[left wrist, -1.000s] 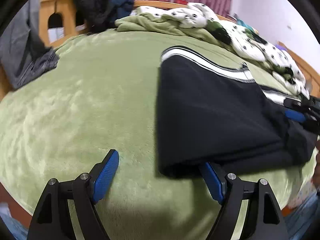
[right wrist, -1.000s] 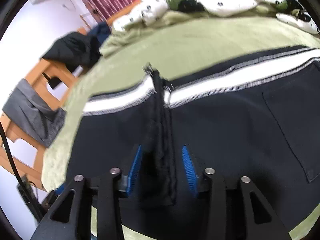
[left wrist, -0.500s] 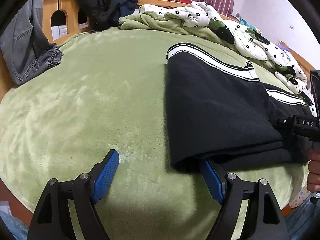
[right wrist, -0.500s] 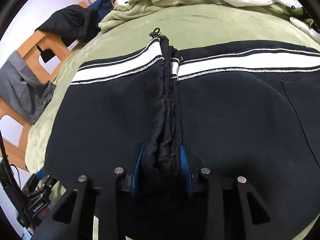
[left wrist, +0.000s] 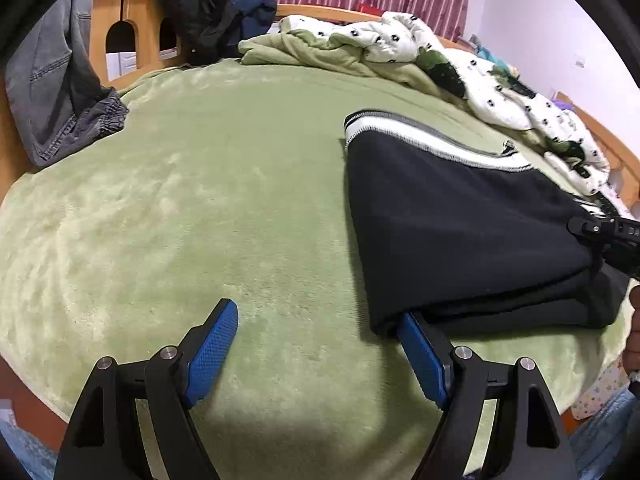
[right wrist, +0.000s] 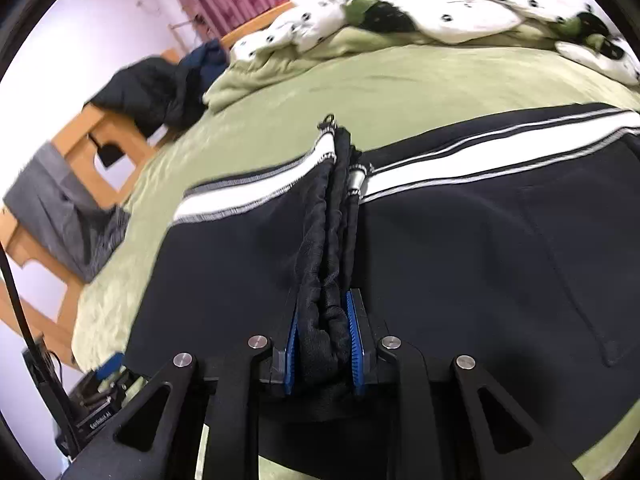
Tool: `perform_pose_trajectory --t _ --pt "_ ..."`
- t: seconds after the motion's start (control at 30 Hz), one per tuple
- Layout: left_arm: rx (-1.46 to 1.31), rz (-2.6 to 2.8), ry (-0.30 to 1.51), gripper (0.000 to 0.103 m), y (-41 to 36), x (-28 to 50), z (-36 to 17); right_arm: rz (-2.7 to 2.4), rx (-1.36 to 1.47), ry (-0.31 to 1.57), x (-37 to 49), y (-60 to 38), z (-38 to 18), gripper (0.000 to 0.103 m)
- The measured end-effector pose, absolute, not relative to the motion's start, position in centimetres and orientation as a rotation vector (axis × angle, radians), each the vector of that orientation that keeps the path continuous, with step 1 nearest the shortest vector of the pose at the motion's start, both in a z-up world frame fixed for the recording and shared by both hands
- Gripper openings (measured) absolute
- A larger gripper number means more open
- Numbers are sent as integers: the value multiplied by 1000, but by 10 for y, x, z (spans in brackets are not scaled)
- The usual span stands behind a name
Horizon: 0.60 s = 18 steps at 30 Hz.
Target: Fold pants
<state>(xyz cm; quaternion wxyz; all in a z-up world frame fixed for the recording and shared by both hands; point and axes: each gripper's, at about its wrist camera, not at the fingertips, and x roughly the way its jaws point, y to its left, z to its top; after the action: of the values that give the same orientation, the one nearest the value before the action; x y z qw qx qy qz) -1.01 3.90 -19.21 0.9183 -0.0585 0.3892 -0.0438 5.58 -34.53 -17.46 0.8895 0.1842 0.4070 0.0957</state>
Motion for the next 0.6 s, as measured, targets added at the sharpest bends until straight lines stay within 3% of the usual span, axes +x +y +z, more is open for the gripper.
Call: perform_pose_trajectory --t 0.4,0.6 --pt "-176 -169 796 79 46 -22 -183 194 375 861 42 -360 -175 16" --pt "-80 -177 812 79 23 -12 -191 177 365 912 46 -356 -189 20"
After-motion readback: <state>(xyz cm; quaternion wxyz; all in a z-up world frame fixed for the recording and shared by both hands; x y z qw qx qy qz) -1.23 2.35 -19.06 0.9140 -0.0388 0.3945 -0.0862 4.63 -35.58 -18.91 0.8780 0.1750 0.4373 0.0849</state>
